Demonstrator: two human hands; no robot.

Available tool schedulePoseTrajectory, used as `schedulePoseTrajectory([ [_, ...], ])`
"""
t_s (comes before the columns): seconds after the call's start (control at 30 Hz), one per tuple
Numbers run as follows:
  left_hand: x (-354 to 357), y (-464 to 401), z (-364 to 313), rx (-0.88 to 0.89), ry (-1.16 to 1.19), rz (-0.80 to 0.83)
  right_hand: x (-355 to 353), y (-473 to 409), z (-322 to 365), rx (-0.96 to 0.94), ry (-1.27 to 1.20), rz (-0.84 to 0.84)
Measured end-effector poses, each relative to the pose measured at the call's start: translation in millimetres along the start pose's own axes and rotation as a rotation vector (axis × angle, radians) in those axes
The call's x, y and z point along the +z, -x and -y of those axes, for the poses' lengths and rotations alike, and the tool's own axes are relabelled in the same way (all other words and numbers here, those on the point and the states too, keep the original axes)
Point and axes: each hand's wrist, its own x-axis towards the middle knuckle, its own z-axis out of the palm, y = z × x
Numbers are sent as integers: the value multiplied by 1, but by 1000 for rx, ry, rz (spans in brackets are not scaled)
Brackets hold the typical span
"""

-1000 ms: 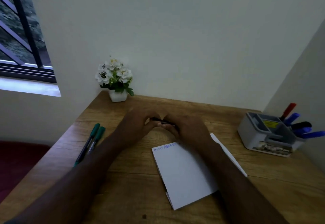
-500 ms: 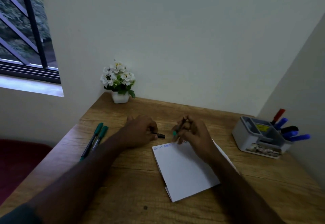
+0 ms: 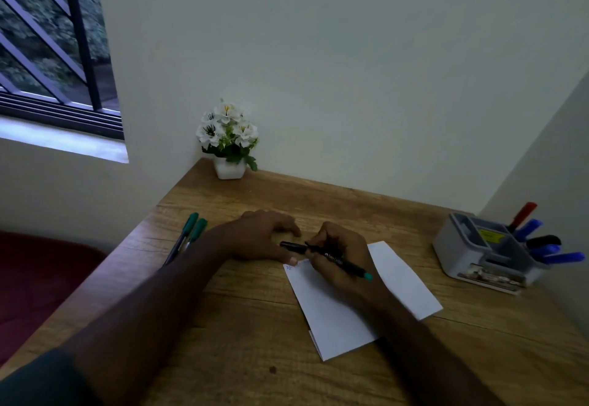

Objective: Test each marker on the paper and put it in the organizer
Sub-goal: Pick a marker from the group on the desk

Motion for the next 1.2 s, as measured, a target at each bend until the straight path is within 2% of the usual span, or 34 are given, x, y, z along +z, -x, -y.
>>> schedulePoseTrajectory([
  [0.13, 1, -1, -1, -2, 6, -7, 19, -4, 14, 250, -126, -45],
  [0.23, 0, 0, -1, -3, 21, 5, 23, -1, 16, 306, -188, -27],
  [0.67, -2, -1, -1, 12, 13, 21, 24, 3, 10, 307, -127, 49],
  [1.2, -2, -1, -1, -10, 14, 28, 24, 2, 10, 305, -47, 11],
])
